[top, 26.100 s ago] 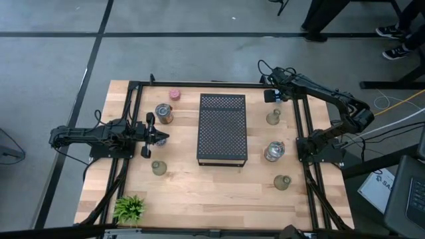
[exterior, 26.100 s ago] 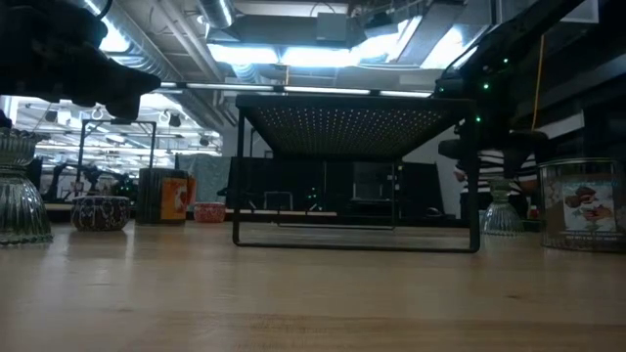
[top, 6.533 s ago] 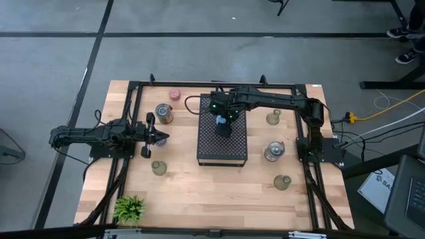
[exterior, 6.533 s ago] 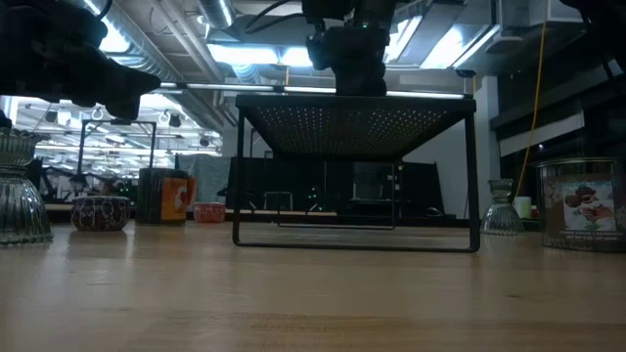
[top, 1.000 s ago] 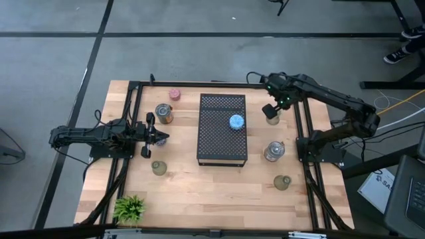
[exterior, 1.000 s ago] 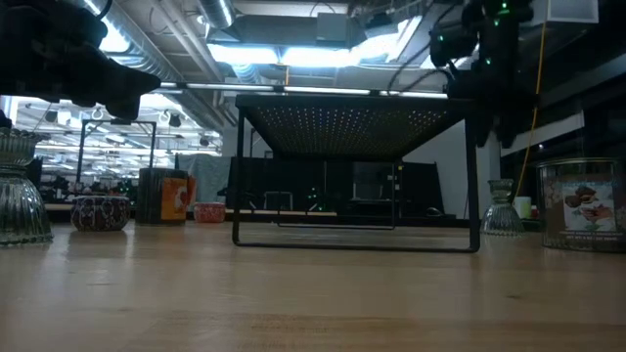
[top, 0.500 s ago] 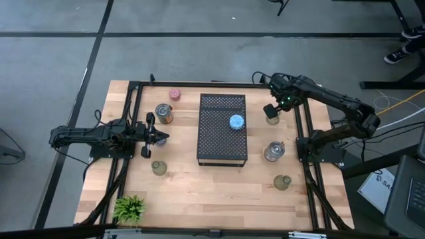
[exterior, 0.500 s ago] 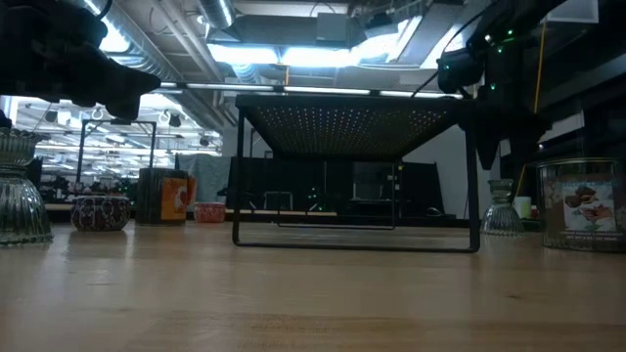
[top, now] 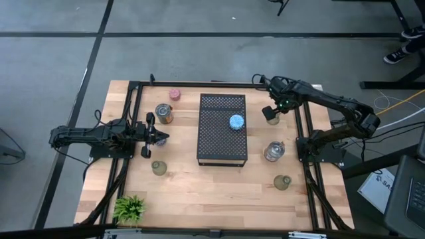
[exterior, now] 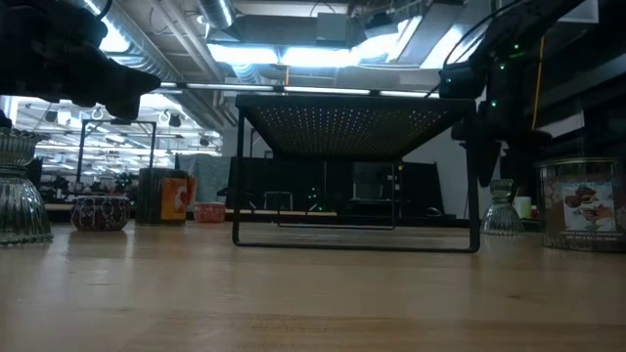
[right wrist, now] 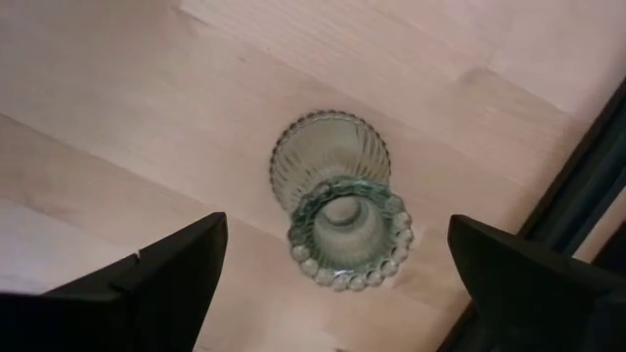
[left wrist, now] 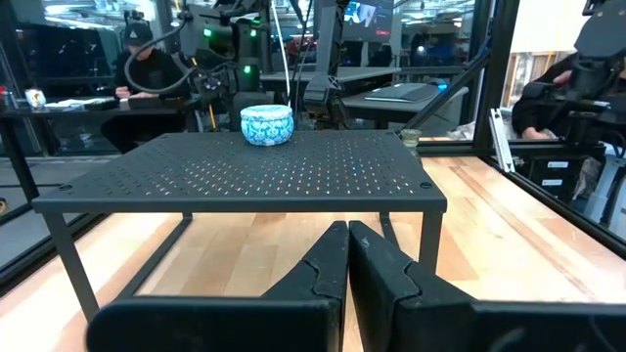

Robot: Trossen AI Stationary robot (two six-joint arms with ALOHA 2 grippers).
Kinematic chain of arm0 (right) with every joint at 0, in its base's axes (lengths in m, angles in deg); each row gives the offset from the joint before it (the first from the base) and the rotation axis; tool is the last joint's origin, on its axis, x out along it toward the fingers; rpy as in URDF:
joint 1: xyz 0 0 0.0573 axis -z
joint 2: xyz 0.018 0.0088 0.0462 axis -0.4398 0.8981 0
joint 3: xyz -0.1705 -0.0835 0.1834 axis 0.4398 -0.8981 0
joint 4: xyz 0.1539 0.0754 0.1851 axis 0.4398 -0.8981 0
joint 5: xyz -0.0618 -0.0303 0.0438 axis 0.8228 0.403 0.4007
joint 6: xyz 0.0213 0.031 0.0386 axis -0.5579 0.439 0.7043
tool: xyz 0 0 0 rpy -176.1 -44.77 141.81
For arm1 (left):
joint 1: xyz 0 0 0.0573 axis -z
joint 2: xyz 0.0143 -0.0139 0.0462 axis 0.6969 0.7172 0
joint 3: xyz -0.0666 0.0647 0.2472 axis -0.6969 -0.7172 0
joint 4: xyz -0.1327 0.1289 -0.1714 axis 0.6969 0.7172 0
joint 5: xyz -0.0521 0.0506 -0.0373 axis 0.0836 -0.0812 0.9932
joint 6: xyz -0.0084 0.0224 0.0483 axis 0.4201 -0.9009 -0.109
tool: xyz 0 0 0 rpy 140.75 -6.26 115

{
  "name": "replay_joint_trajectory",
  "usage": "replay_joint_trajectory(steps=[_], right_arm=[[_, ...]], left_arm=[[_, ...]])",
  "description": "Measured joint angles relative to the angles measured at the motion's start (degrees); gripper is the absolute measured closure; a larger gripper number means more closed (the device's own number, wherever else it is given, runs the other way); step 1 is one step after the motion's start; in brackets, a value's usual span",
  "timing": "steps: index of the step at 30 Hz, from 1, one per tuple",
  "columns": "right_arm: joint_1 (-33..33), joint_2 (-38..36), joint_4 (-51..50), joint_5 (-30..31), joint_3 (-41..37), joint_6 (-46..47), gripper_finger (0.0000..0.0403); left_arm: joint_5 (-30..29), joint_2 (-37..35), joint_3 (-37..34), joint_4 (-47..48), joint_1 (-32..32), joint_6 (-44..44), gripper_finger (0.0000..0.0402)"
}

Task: Pick & Place candle stick holders
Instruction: Put the top glass candle holder on the shelf

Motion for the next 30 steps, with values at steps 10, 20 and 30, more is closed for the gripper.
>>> replay_joint_trajectory(steps=[10, 20, 30], right_arm=[[0.00, 0.00, 1.74, 2.36, -1.81, 0.51, 0.0019], [0.00, 0.00, 2.19, 2.24, -2.04, 0.61, 0.0085], [-0.01, 0.00, 2.39, 2.21, -2.04, 0.61, 0.0141]], left_arm=[[-0.01, 0.01, 0.00, 0.00, -0.01, 0.02, 0.0395], [0.00, 0.00, 0.01, 0.00, -0.01, 0.00, 0.0395], [0.00, 0.02, 0.00, 0.00, 0.01, 0.02, 0.0395]])
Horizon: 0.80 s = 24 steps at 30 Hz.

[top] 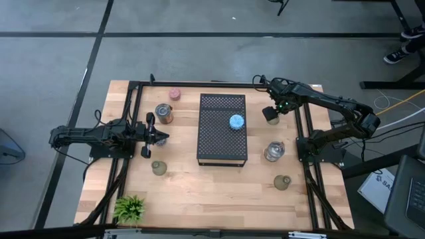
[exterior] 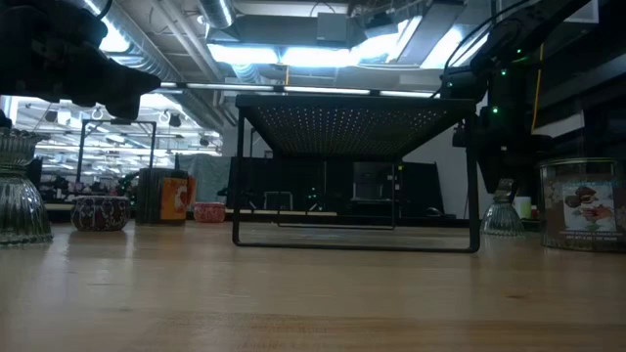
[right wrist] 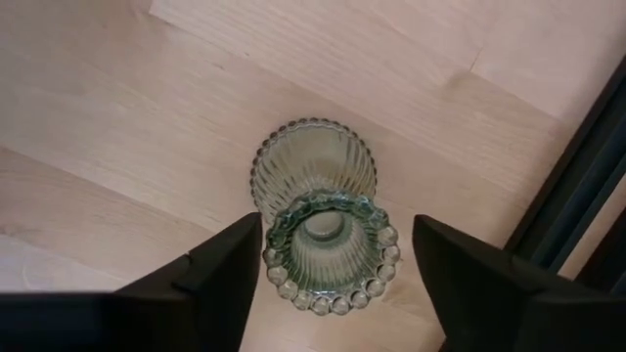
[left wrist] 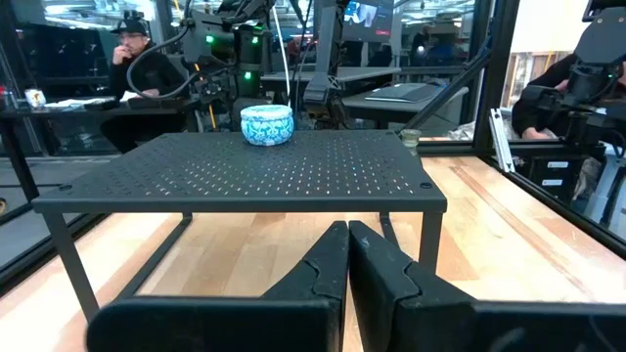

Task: Pick & Place candle stick holders
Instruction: Put the top glass candle holder on the shelf

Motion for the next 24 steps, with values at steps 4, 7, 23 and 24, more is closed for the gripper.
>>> replay_joint_trajectory(steps=[4, 7, 23, 24], right_arm=[[0.01, 0.00, 0.00, 0.00, 0.00, 0.00, 0.0157], [0.01, 0.00, 0.00, -0.01, 0.00, 0.00, 0.0166], [0.01, 0.00, -0.02, -0.15, 0.00, -0.02, 0.0206], [0.01, 0.00, -0.02, -0.15, 0.00, -0.02, 0.0208]], left_arm=[[0.00, -0.01, 0.01, 0.00, -0.02, 0.00, 0.0395], [-0.02, -0.02, 0.02, 0.00, -0.02, 0.00, 0.0395], [0.00, -0.02, 0.00, 0.00, -0.02, 0.00, 0.0395], [0.00, -0.02, 0.00, 0.00, 0.00, 0.00, 0.0395]])
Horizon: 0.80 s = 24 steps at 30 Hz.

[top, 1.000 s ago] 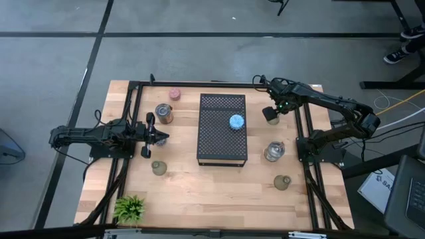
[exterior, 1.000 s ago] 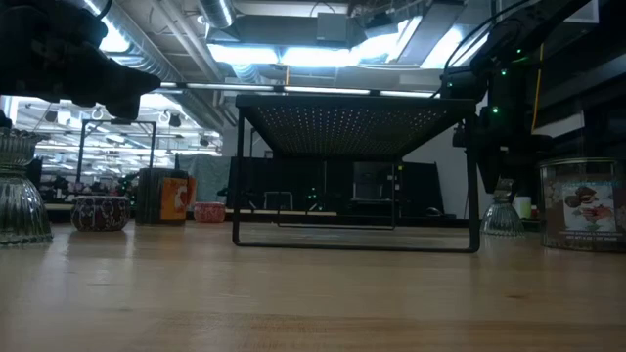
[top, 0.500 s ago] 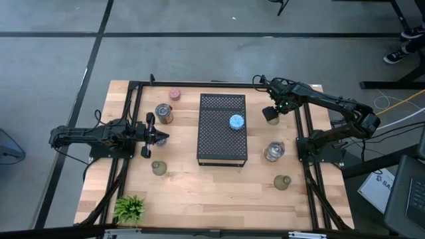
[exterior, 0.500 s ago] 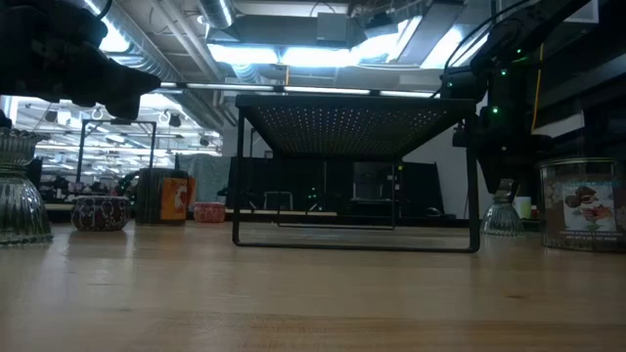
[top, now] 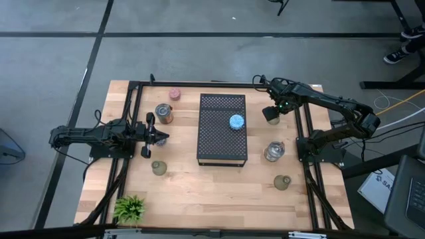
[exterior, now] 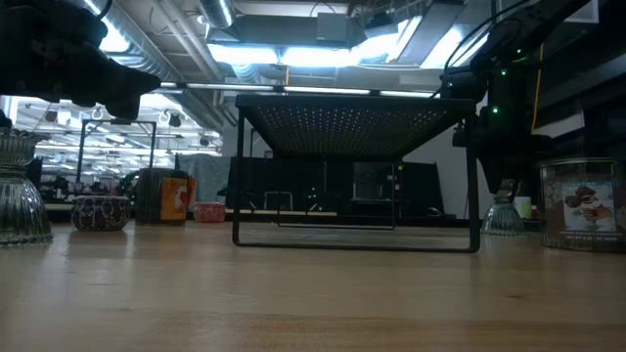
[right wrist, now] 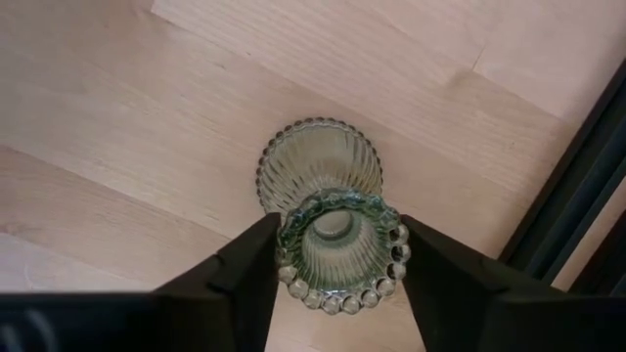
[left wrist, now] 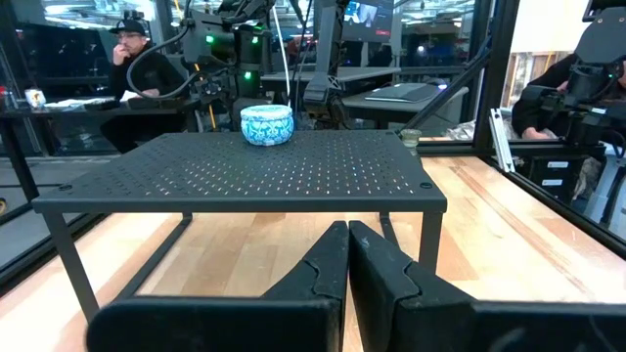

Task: Pick & Place candle stick holders
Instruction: Put the top glass candle holder on the shelf

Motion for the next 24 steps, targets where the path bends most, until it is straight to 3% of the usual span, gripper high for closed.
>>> replay_joint_trajectory(steps=[16, 24], right_arm=[[-0.02, 0.00, -0.40, 0.02, 0.12, -0.02, 0.0214], [-0.02, 0.00, -6.55, 0.24, 5.35, -0.02, 0.0214]], left_arm=[[0.00, 0.02, 0.00, 0.00, -0.02, 0.00, 0.0395], [-0.01, 0.00, 0.01, 0.00, -0.01, 0.00, 0.0395]])
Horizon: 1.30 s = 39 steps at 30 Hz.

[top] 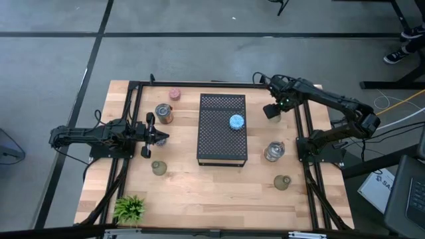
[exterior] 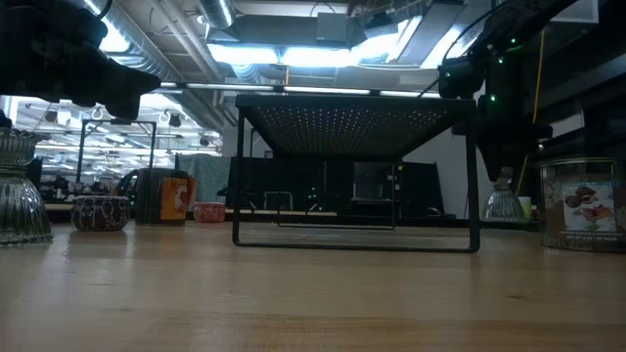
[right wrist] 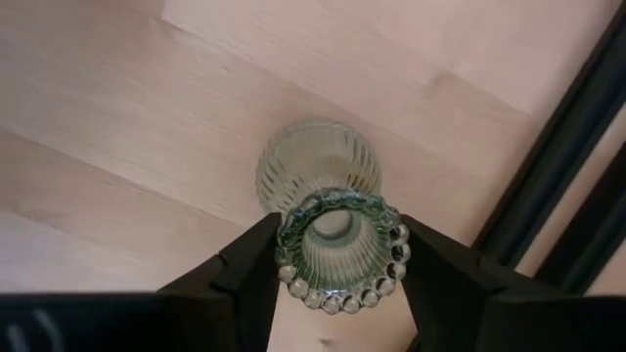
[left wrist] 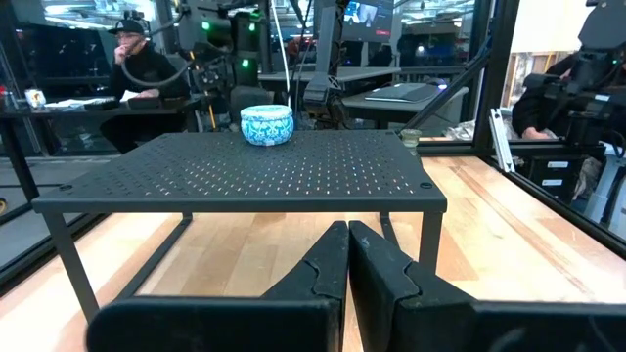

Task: Pick & Place candle stick holders
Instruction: Put the top glass candle holder on the shelf

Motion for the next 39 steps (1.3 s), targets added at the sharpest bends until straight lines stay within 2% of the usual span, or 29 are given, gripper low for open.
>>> replay_joint_trajectory(steps=[13, 34, 39], right_arm=[[-0.29, 0.00, -7.08, -0.01, 8.42, -1.15, 0.0215], [-6.52, -0.02, -19.23, -0.72, 26.19, -2.56, 0.0215], [-7.98, -0.02, -21.03, -2.98, 29.71, -2.57, 0.0215]], left_arm=[[0.00, 0.01, -0.01, 0.00, -0.01, -0.01, 0.0395], [0.00, 0.00, 0.01, 0.00, 0.00, -0.02, 0.0395], [0.01, 0.02, 0.01, 0.00, -0.01, 0.00, 0.0395]])
